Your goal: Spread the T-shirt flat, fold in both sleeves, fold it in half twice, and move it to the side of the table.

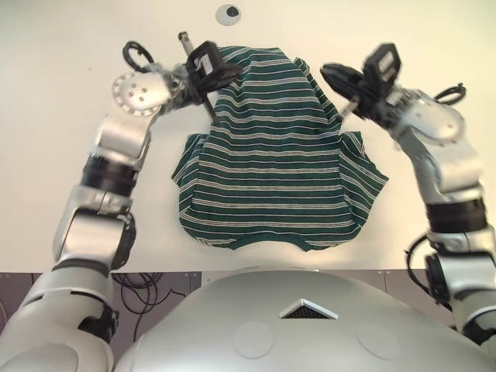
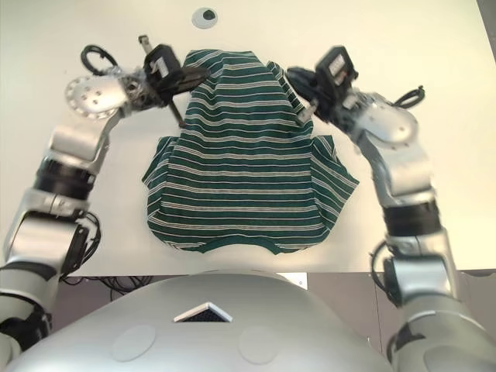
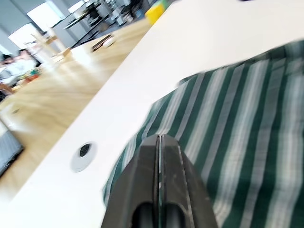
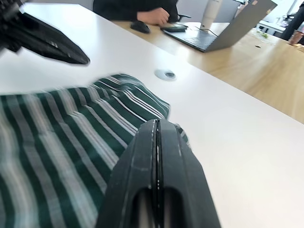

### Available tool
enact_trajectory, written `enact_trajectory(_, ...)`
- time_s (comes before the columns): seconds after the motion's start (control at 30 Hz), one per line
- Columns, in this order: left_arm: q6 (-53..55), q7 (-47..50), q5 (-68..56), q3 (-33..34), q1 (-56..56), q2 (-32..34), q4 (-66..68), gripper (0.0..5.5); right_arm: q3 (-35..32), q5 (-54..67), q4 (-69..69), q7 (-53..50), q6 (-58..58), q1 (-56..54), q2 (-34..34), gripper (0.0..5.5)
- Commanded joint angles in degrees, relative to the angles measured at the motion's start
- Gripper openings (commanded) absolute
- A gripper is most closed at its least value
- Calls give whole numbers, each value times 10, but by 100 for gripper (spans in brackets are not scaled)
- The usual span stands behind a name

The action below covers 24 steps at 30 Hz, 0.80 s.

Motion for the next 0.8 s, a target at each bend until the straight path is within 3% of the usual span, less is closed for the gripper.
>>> enact_trajectory(0.03,-64,91,72,-9,-92,-56,191,0,26,-83,211,-50,-86,-87,74,3)
enact_trajectory(0.17,-95,140,122,-16,-118,-71,290,0,31,-126,324,-59,-148,-113,102,3)
enact_trajectory(0.33,-112,133,156,-24,-115,-85,343,0,34,-173,422,-71,-187,-125,116,3)
enact_trajectory(0.8,-91,165,222,-39,-104,-50,388,0,-34,-184,493,-124,-167,-135,79,3)
